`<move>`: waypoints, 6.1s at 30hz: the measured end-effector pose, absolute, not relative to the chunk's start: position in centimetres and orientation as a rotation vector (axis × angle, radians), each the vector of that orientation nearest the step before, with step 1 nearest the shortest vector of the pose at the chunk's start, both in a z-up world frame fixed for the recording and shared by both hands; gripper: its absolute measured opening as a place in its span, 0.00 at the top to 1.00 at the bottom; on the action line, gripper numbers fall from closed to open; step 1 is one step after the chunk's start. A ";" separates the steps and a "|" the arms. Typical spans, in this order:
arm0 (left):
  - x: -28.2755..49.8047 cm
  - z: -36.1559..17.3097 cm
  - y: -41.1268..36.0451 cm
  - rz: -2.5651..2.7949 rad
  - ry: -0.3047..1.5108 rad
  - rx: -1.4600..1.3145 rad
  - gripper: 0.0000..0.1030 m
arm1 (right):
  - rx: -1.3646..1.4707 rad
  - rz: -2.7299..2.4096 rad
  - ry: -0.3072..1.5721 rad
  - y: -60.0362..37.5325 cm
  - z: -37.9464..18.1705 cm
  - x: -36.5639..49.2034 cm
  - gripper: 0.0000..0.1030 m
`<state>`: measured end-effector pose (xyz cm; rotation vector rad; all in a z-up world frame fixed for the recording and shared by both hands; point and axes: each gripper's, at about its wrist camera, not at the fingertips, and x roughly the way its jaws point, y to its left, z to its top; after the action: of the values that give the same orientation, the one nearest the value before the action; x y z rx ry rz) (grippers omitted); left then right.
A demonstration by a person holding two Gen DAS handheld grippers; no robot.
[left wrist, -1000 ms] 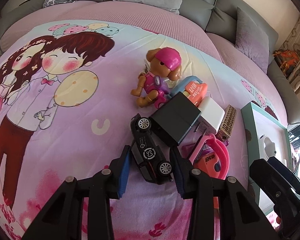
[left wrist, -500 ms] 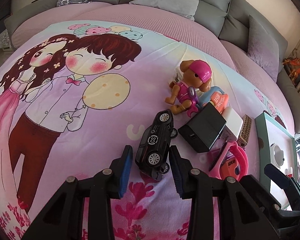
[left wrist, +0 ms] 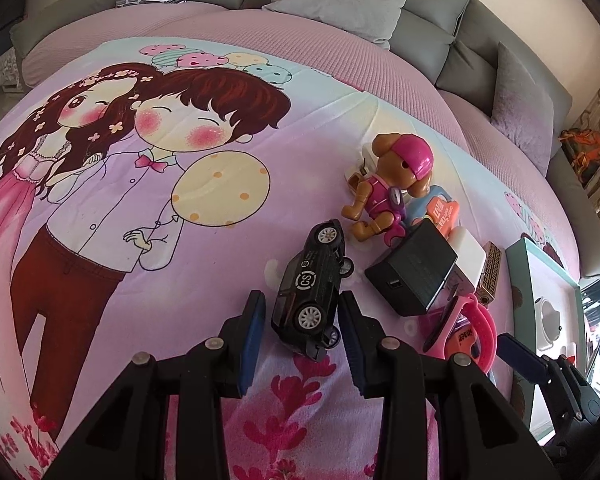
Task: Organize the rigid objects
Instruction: 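Grasp the pink watch band with the right tool while the left tool lifts the car, then carry the car and pink band into the tray and open both tools, then withdraw both open tools from the tray back toward the remaining pile, then grasp the orange-blue folding knife with the right tool while the left tool grasps the black charger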
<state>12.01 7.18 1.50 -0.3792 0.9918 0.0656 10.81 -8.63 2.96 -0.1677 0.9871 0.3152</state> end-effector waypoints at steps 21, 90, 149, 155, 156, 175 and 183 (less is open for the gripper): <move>12.3 1.8 6.9 0.068 0.942 -0.390 0.69 | -0.072 0.321 0.924 -9.6 4.6 10.7 0.43; 10.1 6.3 -18.8 -0.333 0.961 0.143 0.42 | 0.339 -0.285 0.871 -37.2 7.2 8.3 0.42; 11.5 5.8 2.0 0.258 0.927 -0.071 0.08 | 0.057 0.141 0.960 -19.6 7.2 11.3 0.00; 11.3 5.5 2.7 0.234 0.949 -0.111 0.08 | 0.027 0.192 0.983 -17.5 6.6 11.2 0.00; 11.2 5.4 2.9 0.230 0.955 -0.124 0.08 | 0.021 0.198 0.985 -17.3 6.5 11.2 0.00; 11.5 3.4 4.8 0.168 1.036 -0.221 0.08 | 0.013 0.272 1.035 -14.9 5.0 10.7 0.02; 11.6 2.6 5.7 0.178 1.055 -0.241 0.08 | -0.029 0.323 1.060 -12.9 3.8 10.7 0.15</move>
<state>11.60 5.68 2.63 -0.2409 1.0548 0.1779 10.70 -12.89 3.84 -0.0292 1.0599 0.3233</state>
